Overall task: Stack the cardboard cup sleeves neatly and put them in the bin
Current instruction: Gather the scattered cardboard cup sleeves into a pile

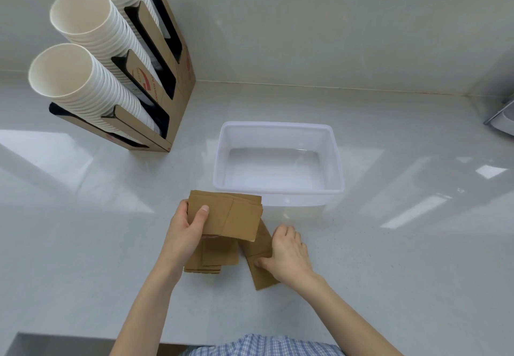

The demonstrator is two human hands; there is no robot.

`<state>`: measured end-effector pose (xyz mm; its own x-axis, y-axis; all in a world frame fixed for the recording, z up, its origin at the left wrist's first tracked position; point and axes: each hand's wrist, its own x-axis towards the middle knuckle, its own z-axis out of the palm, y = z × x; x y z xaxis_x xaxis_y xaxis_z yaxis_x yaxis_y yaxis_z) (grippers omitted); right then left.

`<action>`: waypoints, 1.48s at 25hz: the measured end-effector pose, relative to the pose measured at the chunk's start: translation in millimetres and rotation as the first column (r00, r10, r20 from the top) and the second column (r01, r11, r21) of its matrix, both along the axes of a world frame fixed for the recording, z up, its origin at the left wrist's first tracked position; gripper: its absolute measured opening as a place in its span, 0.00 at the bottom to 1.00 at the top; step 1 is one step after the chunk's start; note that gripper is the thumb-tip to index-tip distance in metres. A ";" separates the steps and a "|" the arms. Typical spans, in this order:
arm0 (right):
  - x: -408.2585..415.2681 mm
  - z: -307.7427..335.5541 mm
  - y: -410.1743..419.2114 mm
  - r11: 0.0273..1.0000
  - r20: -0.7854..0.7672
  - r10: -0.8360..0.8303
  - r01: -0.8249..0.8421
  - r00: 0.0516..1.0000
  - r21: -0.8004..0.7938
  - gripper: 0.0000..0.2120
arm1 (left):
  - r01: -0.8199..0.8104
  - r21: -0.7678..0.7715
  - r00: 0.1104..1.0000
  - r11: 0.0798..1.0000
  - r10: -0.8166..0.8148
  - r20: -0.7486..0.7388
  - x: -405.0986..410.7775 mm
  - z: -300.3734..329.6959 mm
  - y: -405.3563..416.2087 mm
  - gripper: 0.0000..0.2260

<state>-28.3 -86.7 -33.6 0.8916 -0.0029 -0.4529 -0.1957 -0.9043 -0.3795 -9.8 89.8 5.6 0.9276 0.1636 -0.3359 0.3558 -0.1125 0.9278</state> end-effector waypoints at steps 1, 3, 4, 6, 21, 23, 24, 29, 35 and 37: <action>0.3 0.7 -2.2 0.999 -0.001 -0.020 0.020 1.000 0.036 0.28 | -0.002 -0.005 1.000 1.000 0.002 0.002 -0.1 -0.1 0.0 0.09; 1.9 2.7 -9.5 0.980 -0.010 -0.095 0.095 0.995 0.173 0.21 | -0.004 -0.016 1.000 1.000 0.004 0.006 -0.4 -0.1 0.5 0.08; 2.8 3.4 -14.5 0.960 -0.017 -0.138 0.138 0.990 0.244 0.19 | -0.004 -0.021 1.000 1.000 0.004 0.007 -0.7 -0.1 0.6 0.08; 4.3 4.9 -26.1 0.919 -0.053 -0.203 0.209 0.978 0.334 0.18 | -0.004 -0.027 1.000 1.000 0.004 0.006 -1.6 -0.3 0.9 0.08; 14.4 67.2 -75.5 0.727 0.023 -0.220 0.148 0.975 0.670 0.12 | 0.046 -0.064 0.999 0.997 -0.046 0.004 -3.8 2.9 -14.9 0.08; 18.9 72.7 -61.8 0.746 0.064 -0.188 0.100 0.980 0.659 0.12 | 0.077 -0.064 0.997 0.995 -0.077 0.001 -4.9 3.8 -21.5 0.06; 20.7 73.9 -55.0 0.769 0.087 -0.168 0.075 0.982 0.635 0.12 | 0.093 -0.064 0.996 0.994 -0.094 0.000 -5.2 4.3 -24.6 0.06; 25.1 71.8 -37.0 0.879 0.202 -0.133 0.021 0.970 0.477 0.09 | 0.135 -0.108 0.990 0.985 -0.137 -0.011 -5.6 4.5 -33.6 0.08; 24.9 66.9 -26.1 0.900 0.282 -0.140 0.003 0.949 0.437 0.10 | 0.177 -0.090 0.984 0.980 -0.177 -0.001 -7.2 4.7 -44.7 0.07; 23.9 65.3 -22.6 0.897 0.295 -0.142 -0.004 0.945 0.442 0.11 | 0.178 -0.063 0.984 0.982 -0.179 -0.003 -7.6 3.6 -47.4 0.07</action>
